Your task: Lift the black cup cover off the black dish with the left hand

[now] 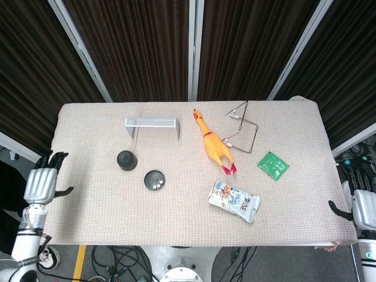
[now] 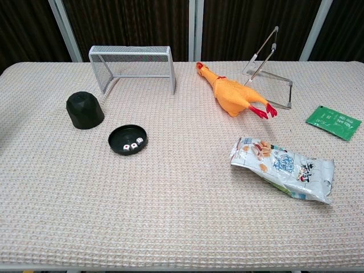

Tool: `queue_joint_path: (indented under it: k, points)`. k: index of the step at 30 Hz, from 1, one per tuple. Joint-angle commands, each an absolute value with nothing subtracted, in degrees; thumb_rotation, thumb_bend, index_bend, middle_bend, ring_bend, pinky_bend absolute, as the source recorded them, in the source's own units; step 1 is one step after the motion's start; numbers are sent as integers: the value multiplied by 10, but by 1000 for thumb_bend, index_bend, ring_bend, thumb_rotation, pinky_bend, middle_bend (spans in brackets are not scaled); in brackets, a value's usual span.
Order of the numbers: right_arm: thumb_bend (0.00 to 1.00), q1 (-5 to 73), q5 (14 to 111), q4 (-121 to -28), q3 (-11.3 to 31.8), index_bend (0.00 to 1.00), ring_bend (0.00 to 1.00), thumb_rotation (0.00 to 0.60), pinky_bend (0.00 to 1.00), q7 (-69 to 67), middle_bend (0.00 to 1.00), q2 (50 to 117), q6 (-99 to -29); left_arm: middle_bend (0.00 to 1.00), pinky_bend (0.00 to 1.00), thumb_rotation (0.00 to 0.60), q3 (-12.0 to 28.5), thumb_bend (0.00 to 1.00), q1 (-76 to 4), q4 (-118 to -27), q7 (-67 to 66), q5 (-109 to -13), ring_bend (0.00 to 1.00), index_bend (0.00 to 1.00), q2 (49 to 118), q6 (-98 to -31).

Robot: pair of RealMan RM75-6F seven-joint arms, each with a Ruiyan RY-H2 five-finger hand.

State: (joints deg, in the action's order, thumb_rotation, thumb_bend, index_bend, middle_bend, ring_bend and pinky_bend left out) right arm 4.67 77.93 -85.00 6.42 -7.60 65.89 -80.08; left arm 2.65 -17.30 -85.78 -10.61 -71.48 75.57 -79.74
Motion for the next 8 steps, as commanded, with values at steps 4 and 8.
queue_joint_path:
  k: [4, 8]
  points:
    - [129, 45, 785, -845, 60, 0, 0, 600, 0, -75, 7, 665, -801, 121, 167, 600, 7, 66, -115, -866, -119, -732, 57, 135, 737, -850]
    - [129, 45, 787, -846, 57, 0, 0, 600, 0, -77, 5, 665, -797, 121, 166, 600, 7, 66, -106, -871, -112, -731, 57, 135, 722, -846]
